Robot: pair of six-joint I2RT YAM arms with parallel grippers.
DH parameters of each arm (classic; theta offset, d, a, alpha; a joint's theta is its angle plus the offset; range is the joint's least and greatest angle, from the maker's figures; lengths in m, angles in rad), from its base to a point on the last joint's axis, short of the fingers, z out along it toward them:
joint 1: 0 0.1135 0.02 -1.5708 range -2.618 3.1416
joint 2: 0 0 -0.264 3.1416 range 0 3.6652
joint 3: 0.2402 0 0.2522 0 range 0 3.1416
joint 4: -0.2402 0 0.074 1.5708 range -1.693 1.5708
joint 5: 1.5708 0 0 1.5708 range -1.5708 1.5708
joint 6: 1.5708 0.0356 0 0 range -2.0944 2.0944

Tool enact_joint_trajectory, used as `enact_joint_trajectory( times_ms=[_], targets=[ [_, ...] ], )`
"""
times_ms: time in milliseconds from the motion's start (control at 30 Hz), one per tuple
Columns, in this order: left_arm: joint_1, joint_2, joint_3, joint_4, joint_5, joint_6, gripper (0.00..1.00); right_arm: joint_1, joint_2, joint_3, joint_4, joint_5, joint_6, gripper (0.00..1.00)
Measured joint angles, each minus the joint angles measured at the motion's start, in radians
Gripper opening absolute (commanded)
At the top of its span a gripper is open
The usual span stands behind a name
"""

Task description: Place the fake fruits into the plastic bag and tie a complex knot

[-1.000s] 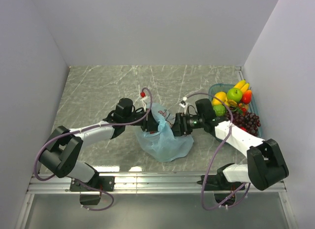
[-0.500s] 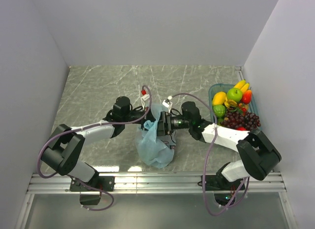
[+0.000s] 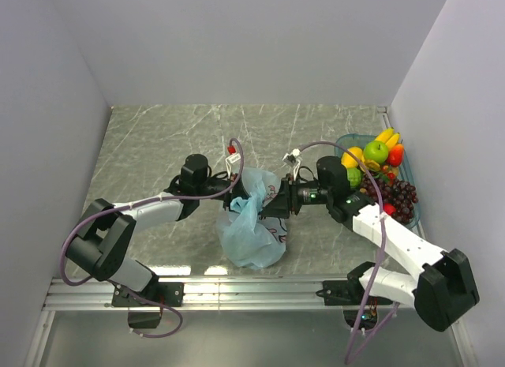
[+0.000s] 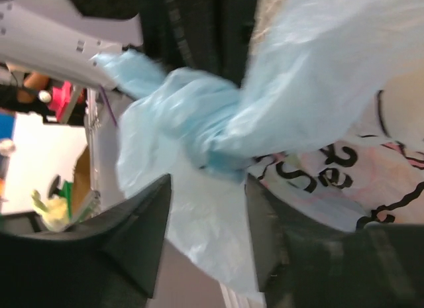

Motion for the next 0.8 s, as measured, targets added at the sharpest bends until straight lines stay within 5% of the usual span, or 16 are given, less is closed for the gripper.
enact_joint_trajectory(
  times_ms=[533,667,733,800],
  targets=[
    [0.001,0.0,-0.002,0.03,0.011,-0.009,0.0,0.0,0.098,0.001,0.031,-0.015,0.025,0.43],
    [0.001,0.0,-0.003,0.04,0.015,-0.012,0.0,-0.002,0.098,0.0,0.065,-0.035,0.043,0.23],
    [0.001,0.0,-0.003,0.042,0.018,-0.011,0.0,-0.005,0.098,0.0,0.087,-0.053,0.048,0.03],
    [0.004,-0.003,-0.002,0.037,0.025,-0.003,0.0,-0.011,0.098,-0.001,0.088,-0.068,0.051,0.0]
  ],
)
